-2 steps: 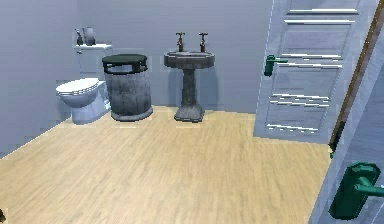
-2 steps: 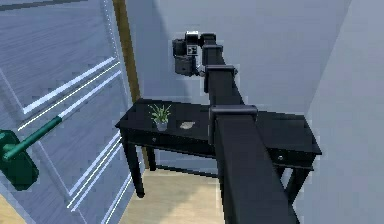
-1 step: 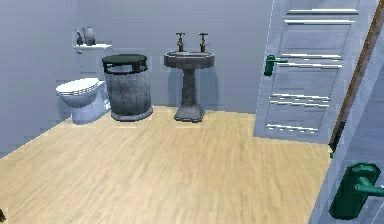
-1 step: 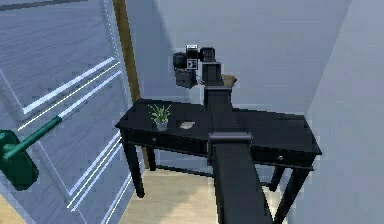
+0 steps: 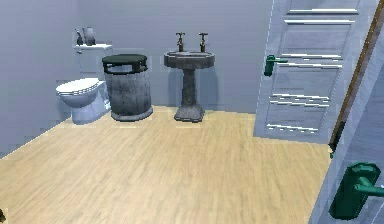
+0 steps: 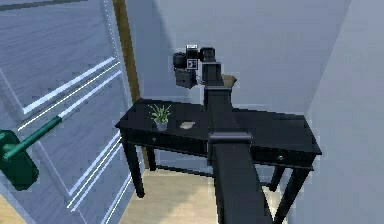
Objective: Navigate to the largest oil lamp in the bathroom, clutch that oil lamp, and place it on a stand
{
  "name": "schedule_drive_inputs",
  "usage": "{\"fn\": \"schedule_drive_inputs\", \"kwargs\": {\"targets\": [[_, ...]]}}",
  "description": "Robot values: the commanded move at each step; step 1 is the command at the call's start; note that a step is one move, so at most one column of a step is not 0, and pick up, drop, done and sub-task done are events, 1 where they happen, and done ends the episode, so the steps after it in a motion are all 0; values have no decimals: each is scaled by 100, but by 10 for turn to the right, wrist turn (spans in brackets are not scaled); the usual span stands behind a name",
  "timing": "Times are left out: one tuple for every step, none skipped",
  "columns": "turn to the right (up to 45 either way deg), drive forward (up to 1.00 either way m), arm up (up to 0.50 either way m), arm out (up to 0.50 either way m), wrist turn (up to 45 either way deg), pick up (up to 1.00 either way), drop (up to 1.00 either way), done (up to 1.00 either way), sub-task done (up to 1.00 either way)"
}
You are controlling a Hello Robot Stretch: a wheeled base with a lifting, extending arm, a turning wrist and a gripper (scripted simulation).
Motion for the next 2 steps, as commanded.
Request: {"fn": "schedule_drive_inputs", "kwargs": {"targets": [[0, 0, 0, 0, 0, 0, 100, 0, 0], [0, 0, 4, 0, 0, 0, 0, 0, 0]]}}
